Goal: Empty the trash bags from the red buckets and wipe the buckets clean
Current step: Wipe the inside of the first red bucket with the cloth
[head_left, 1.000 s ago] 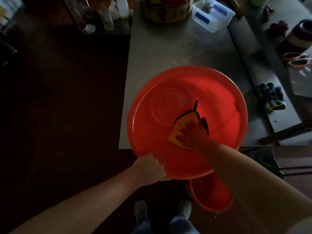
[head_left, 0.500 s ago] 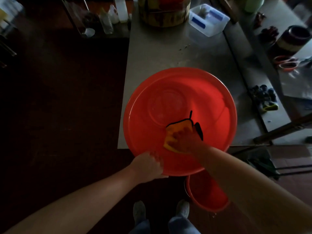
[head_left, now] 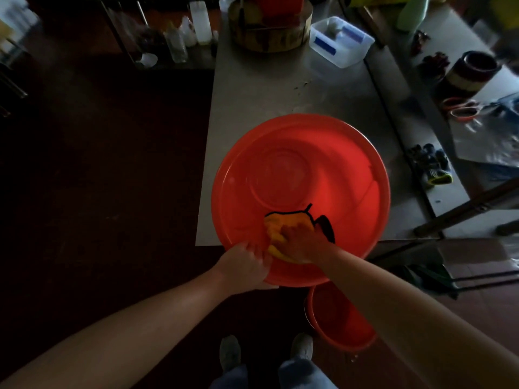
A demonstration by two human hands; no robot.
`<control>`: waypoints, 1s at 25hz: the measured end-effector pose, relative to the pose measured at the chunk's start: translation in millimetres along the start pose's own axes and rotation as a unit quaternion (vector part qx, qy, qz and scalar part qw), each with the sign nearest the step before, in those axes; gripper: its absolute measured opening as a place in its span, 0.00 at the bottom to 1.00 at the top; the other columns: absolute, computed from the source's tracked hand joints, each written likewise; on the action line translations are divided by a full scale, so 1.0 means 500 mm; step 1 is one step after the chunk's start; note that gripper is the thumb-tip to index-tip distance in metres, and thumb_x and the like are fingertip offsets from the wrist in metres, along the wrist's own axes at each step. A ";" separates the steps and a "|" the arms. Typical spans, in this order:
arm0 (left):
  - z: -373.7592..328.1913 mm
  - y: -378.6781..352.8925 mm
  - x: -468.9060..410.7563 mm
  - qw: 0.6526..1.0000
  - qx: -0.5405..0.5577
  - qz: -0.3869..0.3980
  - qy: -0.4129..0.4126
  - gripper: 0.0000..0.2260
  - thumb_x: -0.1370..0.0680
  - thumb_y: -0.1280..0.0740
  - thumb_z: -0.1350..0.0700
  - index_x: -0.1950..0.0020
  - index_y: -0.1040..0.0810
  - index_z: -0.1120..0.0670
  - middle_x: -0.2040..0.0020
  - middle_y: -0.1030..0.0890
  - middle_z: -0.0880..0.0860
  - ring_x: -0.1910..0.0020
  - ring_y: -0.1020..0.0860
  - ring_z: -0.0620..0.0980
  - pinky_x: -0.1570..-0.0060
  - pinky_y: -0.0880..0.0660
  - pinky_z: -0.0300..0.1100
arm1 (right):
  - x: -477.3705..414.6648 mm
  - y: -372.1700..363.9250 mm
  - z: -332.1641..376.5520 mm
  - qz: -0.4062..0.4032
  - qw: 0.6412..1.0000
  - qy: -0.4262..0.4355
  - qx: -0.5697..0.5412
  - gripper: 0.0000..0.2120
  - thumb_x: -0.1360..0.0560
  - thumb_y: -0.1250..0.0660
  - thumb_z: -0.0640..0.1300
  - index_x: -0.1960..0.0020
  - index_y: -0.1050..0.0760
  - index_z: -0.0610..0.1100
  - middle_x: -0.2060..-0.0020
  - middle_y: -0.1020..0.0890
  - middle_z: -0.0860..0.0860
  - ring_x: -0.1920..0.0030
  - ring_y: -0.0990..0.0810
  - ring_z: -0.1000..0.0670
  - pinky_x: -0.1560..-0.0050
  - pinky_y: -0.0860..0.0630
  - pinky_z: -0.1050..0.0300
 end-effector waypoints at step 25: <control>-0.023 0.016 -0.003 0.999 -0.028 0.028 -0.004 0.32 0.28 0.39 0.26 0.64 0.19 0.56 0.66 0.19 0.57 0.68 0.21 0.55 0.64 0.26 0.42 | 0.117 -0.045 0.042 0.057 0.996 -0.051 -0.042 0.33 0.23 0.64 0.71 0.19 0.59 0.64 0.18 0.54 0.53 0.19 0.58 0.38 0.29 0.58 0.23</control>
Point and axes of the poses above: each hand's wrist, its own x-axis away from the middle knuckle, its own y-axis out of the back of the hand, z = x × y, the point moved 5 cm from there along -x, towards the middle knuckle
